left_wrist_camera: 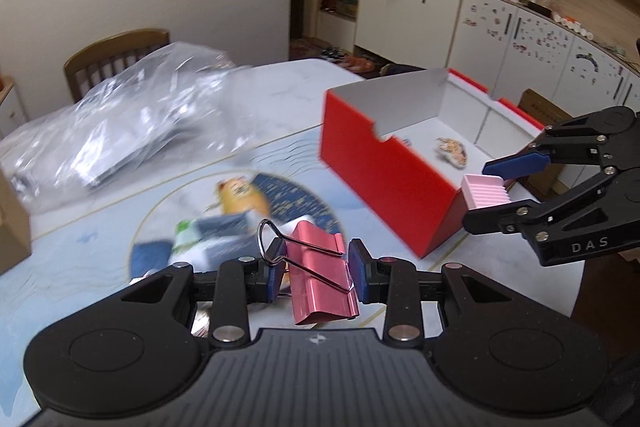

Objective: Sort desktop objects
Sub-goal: 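Carry the binder clip with the left tool while the right tool carries the pink tray into the box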

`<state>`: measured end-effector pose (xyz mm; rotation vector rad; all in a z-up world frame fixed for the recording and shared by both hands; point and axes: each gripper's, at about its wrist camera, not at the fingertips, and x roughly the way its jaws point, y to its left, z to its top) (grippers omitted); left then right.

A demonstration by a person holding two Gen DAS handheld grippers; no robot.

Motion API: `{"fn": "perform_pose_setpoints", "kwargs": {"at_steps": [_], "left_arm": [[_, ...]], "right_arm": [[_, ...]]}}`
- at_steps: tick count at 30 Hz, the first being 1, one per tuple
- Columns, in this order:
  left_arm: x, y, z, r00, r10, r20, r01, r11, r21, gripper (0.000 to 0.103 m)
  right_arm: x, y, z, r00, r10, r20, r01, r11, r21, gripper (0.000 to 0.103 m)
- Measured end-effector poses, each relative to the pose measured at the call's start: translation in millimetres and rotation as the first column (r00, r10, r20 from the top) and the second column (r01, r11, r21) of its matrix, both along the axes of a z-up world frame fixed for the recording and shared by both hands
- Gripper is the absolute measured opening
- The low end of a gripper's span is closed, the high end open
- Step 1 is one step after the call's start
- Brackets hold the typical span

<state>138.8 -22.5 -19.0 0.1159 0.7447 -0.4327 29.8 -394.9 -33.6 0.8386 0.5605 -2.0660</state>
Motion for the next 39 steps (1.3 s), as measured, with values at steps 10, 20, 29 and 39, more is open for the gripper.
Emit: {"fn": "perform_pose_setpoints", "kwargs": {"at_steps": [10, 20, 29, 39], "left_arm": [[20.7, -61.2, 11.8, 0.997, -0.074, 0.026, 0.074, 0.997, 0.020, 0.033], [45.1, -117.2, 20.3, 0.990, -0.133, 0.046, 0.131, 0.991, 0.039, 0.033], [72.6, -162.6, 21.0, 0.982, -0.185, 0.045, 0.182, 0.981, 0.063, 0.033], [124.5, -204.7, 6.5, 0.975, -0.221, -0.005, 0.220, 0.971, 0.093, 0.033]], "right_arm": [[-41.8, 35.0, 7.0, 0.999, -0.033, -0.021, 0.033, 0.999, -0.005, 0.053], [-84.9, 63.7, 5.1, 0.997, -0.066, -0.043, 0.066, 0.998, 0.007, 0.053], [-124.8, 86.9, -4.7, 0.994, -0.106, -0.032, 0.108, 0.994, 0.037, 0.053], [-161.1, 93.2, -29.1, 0.992, -0.123, 0.010, 0.122, 0.989, 0.089, 0.053]]}}
